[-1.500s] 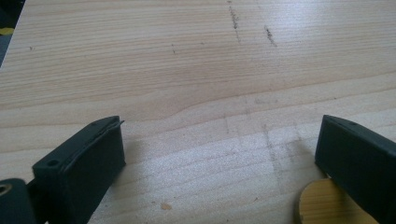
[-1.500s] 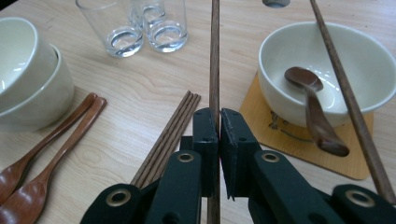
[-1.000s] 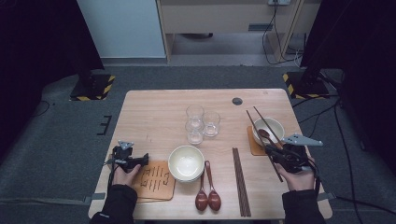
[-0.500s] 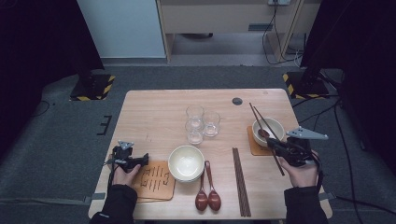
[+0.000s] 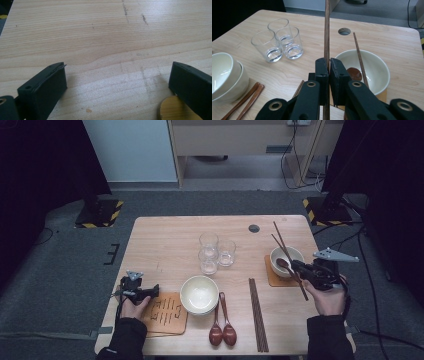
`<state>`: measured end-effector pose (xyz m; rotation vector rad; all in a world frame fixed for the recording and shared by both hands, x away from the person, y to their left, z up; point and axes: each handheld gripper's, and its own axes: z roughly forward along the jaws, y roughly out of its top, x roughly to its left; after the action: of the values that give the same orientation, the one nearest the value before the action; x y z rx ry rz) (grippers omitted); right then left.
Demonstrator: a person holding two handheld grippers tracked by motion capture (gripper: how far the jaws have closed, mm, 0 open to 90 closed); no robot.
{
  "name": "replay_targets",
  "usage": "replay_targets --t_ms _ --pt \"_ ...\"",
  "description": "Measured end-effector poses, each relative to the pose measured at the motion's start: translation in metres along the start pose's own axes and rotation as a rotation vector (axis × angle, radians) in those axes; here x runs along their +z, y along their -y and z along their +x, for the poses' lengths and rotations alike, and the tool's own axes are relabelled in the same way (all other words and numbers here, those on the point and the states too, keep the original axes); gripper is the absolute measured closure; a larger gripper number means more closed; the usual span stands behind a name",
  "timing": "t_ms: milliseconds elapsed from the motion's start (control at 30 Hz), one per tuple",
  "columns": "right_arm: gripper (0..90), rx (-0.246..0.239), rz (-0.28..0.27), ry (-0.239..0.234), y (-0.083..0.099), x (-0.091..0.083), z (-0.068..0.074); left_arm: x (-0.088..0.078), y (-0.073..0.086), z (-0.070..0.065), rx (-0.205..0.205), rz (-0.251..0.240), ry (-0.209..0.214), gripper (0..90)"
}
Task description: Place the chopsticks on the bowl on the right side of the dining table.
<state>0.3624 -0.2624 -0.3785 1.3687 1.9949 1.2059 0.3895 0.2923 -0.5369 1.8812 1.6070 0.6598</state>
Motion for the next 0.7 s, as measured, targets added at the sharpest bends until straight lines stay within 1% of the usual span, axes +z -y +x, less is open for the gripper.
replay_targets --t_ms 167,433,567,700 --pt "85.2 0.007 -0.01 0.008 -0.005 -0.001 -0.007 0.0 0.0 0.0 0.0 0.0 0.0 0.3" --pt "85.2 0.011 -0.016 0.024 -0.01 0.001 -0.02 0.0 0.0 0.0 0.0 0.0 0.0 0.3" --pt "85.2 0.018 -0.003 0.04 -0.01 0.004 -0.028 0.0 0.0 0.0 0.0 0.0 0.0 0.2" --pt "85.2 0.021 0.0 0.045 -0.01 0.006 -0.035 0.0 0.0 0.0 0.0 0.0 0.0 0.3"
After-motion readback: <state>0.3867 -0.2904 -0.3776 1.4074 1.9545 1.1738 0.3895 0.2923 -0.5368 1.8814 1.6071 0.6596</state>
